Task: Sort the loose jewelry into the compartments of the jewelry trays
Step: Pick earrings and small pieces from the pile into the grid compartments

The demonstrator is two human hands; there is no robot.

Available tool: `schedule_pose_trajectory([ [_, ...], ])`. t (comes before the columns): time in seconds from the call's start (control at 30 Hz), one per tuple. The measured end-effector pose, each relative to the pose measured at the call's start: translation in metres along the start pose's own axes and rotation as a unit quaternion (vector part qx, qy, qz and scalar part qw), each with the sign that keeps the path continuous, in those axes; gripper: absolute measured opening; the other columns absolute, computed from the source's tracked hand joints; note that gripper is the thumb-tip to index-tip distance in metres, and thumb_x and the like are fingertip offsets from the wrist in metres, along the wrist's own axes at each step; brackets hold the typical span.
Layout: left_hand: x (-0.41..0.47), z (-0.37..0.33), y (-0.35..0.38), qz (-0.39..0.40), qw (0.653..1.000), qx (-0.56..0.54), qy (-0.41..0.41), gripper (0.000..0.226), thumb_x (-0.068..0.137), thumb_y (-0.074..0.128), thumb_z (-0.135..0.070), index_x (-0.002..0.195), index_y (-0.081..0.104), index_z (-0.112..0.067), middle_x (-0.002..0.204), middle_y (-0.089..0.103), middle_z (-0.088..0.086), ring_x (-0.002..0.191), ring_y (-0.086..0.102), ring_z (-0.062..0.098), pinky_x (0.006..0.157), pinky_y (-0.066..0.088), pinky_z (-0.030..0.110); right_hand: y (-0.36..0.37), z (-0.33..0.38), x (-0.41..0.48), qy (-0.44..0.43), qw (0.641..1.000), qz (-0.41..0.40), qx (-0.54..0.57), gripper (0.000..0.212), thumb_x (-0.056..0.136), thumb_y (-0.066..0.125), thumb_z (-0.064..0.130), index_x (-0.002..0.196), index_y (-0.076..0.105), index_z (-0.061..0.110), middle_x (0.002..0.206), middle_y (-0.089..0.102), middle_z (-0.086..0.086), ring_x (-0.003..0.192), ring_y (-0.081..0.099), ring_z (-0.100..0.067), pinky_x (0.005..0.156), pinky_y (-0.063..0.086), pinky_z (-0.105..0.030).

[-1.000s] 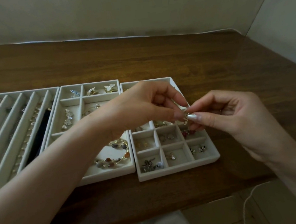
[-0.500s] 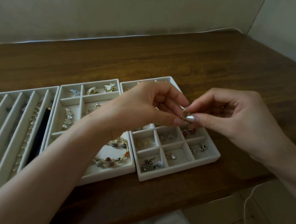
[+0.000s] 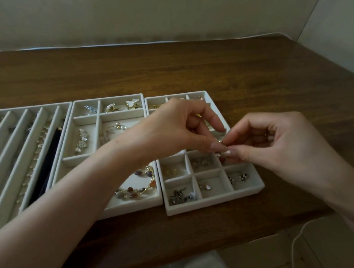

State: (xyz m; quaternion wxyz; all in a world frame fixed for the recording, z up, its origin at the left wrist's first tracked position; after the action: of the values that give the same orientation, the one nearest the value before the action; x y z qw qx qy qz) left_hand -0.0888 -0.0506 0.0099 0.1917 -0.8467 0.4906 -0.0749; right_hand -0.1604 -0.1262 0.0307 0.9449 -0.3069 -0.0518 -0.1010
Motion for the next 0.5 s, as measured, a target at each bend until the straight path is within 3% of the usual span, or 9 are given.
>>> schedule_pose_trajectory([
  [0.17, 0.0, 0.002, 0.001, 0.008, 1.0, -0.001, -0.006, 0.027, 0.073, 0.073, -0.004, 0.097, 0.063, -0.012, 0.077, 0.072, 0.006, 0.071, 0.069, 0.013, 0.068, 0.052, 0.018, 0.002, 0.002, -0.001, -0.005, 0.998, -0.005, -0.055, 0.016, 0.07, 0.075, 0.014, 0.079, 0.069, 0.025, 0.078, 0.068, 0.01, 0.072, 0.064, 0.001, 0.061, 0.05, -0.01],
  [0.3, -0.001, 0.001, -0.001, 0.019, 0.999, 0.022, -0.019, 0.024, 0.077, 0.069, -0.015, 0.1, 0.063, -0.012, 0.08, 0.074, 0.003, 0.076, 0.07, 0.016, 0.081, 0.055, 0.035, 0.002, 0.008, -0.002, -0.018, 0.997, 0.003, -0.071, 0.015, 0.068, 0.076, 0.016, 0.076, 0.069, 0.025, 0.079, 0.067, 0.017, 0.072, 0.063, 0.002, 0.059, 0.046, -0.007],
  [0.5, 0.0, 0.0, -0.017, -0.047, 0.998, 0.025, -0.014, 0.012, 0.084, 0.062, -0.02, 0.093, 0.066, -0.012, 0.078, 0.073, -0.002, 0.07, 0.067, 0.004, 0.065, 0.05, 0.011, 0.013, 0.017, -0.007, -0.052, 0.988, 0.088, -0.113, 0.011, 0.066, 0.076, 0.022, 0.074, 0.071, 0.028, 0.083, 0.064, 0.016, 0.078, 0.062, -0.004, 0.064, 0.049, -0.013],
])
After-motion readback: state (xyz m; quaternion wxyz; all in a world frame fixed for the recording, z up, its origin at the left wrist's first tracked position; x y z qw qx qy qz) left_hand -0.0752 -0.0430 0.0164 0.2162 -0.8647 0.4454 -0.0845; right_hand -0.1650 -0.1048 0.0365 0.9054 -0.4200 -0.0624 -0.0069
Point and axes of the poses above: each hand's wrist, its own x-axis towards the middle knuckle, its own y-axis out of the palm, z = x × y, the point moved 10 cm from there along x, towards the middle knuckle
